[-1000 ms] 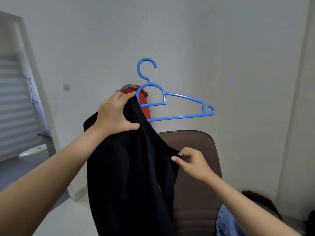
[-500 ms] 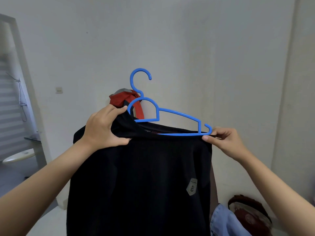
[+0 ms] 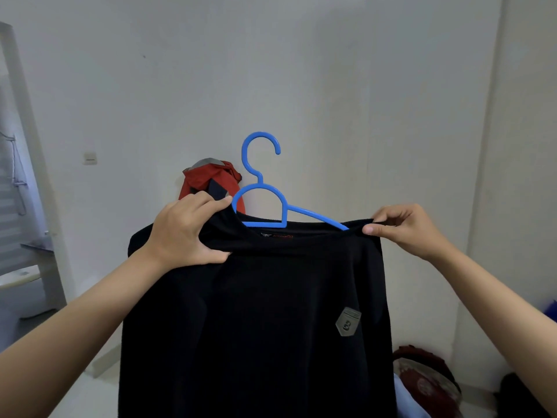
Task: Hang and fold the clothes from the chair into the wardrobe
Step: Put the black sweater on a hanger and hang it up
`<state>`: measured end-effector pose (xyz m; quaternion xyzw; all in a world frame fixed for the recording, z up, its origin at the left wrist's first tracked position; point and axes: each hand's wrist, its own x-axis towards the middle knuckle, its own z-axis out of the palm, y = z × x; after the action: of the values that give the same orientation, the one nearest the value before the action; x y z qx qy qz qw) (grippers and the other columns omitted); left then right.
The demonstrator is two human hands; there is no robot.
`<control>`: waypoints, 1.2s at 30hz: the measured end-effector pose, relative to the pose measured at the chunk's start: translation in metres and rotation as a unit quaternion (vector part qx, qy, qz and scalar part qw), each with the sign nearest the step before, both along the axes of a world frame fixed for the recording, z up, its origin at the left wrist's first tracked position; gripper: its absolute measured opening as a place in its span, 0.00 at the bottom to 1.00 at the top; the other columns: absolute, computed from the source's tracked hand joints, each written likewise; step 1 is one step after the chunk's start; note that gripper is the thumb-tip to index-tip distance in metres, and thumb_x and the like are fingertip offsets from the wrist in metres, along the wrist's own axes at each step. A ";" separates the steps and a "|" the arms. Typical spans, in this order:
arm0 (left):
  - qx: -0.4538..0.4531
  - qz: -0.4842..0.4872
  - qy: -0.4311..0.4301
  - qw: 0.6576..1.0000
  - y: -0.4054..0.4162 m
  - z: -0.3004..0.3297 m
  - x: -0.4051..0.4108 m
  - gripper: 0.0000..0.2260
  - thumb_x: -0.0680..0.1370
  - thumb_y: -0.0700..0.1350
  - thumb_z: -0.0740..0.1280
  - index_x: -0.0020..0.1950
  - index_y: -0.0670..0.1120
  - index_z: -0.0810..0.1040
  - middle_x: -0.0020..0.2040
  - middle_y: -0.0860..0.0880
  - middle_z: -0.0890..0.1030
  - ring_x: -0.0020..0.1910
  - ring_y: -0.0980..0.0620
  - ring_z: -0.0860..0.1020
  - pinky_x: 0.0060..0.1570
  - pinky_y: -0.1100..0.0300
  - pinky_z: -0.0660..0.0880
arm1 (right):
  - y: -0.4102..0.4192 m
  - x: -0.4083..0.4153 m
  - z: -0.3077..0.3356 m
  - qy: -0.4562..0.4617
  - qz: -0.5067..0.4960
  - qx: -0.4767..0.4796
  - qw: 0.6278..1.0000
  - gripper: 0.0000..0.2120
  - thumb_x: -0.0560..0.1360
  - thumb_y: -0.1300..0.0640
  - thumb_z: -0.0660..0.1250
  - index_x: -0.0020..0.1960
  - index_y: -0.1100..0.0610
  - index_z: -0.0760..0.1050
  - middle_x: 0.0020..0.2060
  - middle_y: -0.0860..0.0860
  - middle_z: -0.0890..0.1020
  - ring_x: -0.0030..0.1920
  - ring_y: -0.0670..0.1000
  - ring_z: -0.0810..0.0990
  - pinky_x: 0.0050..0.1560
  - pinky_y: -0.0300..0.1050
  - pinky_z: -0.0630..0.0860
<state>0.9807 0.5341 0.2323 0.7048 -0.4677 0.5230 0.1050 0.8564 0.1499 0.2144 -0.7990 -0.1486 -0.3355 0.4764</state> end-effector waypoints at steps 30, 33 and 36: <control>-0.032 0.066 0.149 0.986 -0.030 -0.019 -0.006 0.39 0.60 0.70 0.66 0.63 0.46 0.74 0.44 0.53 0.74 0.35 0.56 0.70 0.27 0.68 0.64 | 0.054 0.009 0.029 -0.003 -0.130 -0.134 0.982 0.05 0.76 0.56 0.69 0.46 0.56 0.82 0.39 0.49 0.84 0.41 0.47 0.81 0.46 0.37 0.74; -0.030 0.076 0.161 0.984 -0.040 -0.018 -0.004 0.39 0.60 0.74 0.64 0.61 0.49 0.73 0.46 0.55 0.74 0.38 0.57 0.72 0.29 0.65 0.69 | 0.051 0.010 0.033 0.017 -0.148 -0.157 0.976 0.08 0.77 0.55 0.67 0.43 0.57 0.80 0.32 0.48 0.79 0.32 0.46 0.73 0.36 0.34 0.70; -0.034 0.072 0.159 0.984 -0.054 -0.017 -0.004 0.32 0.69 0.70 0.57 0.61 0.48 0.73 0.48 0.54 0.75 0.37 0.57 0.72 0.30 0.62 0.69 | 0.043 0.011 0.037 0.043 -0.151 -0.173 0.972 0.08 0.77 0.55 0.67 0.41 0.56 0.79 0.31 0.47 0.77 0.31 0.46 0.71 0.36 0.36 0.70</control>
<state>0.9767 0.4799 0.2156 0.8069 -0.3749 0.4259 0.1641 0.8679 0.1934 0.2518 -0.8963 -0.0613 -0.3379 0.2804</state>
